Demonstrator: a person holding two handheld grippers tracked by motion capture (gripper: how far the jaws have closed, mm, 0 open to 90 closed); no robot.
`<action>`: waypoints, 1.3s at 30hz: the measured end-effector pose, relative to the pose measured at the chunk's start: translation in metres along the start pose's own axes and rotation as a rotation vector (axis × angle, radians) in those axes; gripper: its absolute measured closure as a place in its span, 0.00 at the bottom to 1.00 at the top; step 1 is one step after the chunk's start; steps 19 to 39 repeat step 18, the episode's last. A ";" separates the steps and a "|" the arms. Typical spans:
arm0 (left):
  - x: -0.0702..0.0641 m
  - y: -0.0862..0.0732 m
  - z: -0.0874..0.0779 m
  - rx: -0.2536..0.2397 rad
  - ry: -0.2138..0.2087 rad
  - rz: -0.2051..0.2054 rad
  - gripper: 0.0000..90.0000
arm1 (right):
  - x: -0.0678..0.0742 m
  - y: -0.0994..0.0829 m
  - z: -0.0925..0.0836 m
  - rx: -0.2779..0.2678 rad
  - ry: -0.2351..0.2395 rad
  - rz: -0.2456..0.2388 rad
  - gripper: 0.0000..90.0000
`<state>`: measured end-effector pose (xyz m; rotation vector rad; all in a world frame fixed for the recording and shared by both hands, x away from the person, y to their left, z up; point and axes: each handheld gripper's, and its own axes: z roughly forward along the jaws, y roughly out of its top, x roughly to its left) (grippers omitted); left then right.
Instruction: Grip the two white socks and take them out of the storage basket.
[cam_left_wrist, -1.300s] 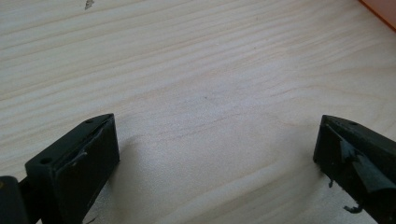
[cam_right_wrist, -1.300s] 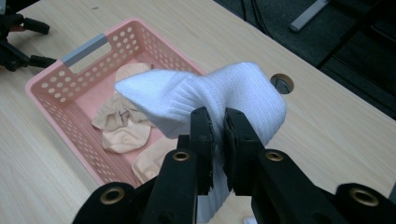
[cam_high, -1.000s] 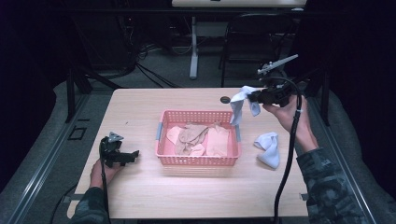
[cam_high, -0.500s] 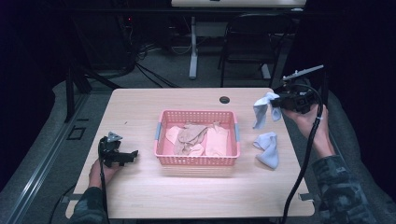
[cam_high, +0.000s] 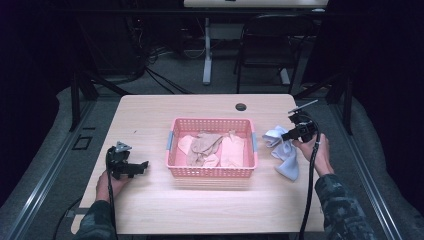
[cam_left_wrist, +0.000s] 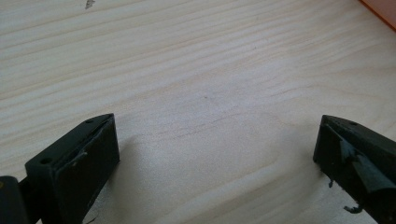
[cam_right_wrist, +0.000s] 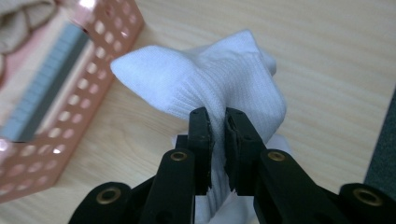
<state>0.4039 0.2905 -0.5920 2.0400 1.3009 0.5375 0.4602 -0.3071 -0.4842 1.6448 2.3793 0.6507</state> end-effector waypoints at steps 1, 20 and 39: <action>0.000 0.000 0.000 0.000 0.000 0.000 0.00 | -0.001 -0.004 0.006 0.017 -0.006 0.013 0.78; 0.000 0.000 0.000 -0.002 0.000 0.000 0.00 | -0.016 -0.050 -0.047 -0.156 0.053 0.004 0.13; 0.000 0.000 0.000 -0.002 0.000 0.000 0.00 | -0.016 -0.050 -0.047 -0.156 0.053 0.004 0.13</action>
